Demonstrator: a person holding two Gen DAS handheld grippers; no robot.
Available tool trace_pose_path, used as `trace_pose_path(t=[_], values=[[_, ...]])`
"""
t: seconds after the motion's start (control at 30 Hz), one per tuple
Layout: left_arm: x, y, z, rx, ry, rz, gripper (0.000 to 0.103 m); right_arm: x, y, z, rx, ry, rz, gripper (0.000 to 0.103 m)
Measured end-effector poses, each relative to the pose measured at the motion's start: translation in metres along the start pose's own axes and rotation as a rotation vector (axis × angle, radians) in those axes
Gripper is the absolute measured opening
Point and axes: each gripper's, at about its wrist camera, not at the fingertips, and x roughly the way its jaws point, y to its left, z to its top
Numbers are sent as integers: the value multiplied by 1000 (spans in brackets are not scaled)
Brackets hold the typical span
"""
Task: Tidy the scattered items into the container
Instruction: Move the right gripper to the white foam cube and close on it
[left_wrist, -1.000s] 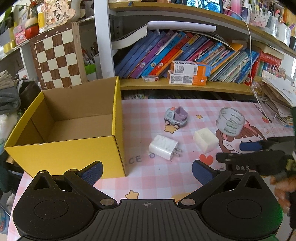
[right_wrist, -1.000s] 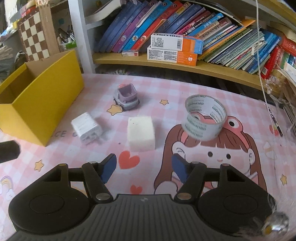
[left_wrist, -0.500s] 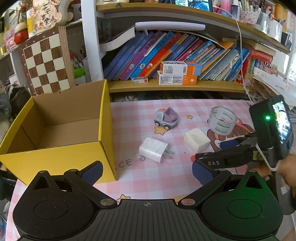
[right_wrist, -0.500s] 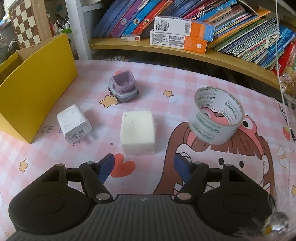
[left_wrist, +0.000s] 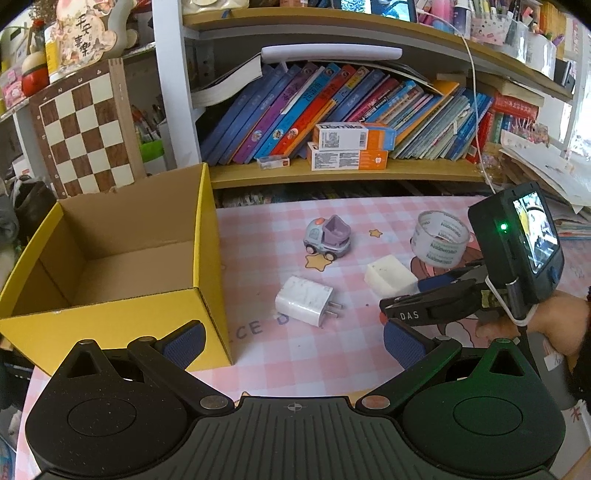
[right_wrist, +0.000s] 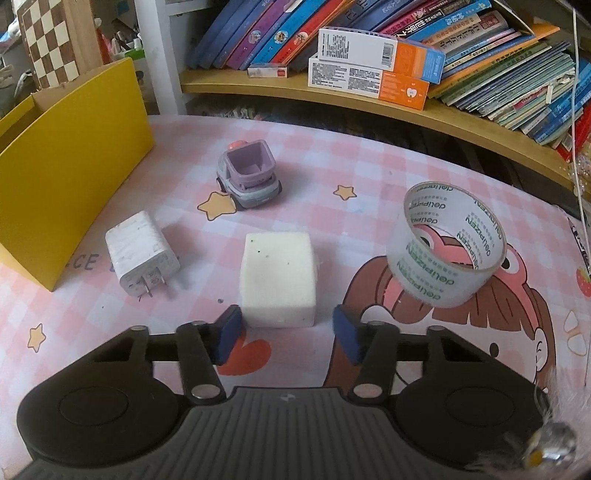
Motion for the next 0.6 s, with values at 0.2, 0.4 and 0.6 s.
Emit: trace_pose_path(t=[0.2, 0.4, 0.6], values=[[2, 0, 1, 9, -2, -2, 103, -3, 1, 0, 10, -4, 16, 34], [0, -1, 1, 20, -10, -8, 103, -10, 0, 0, 27, -16, 15, 32], [-3, -2, 1, 19, -22, -14, 103, -27, 2, -4, 45, -30, 19, 32]])
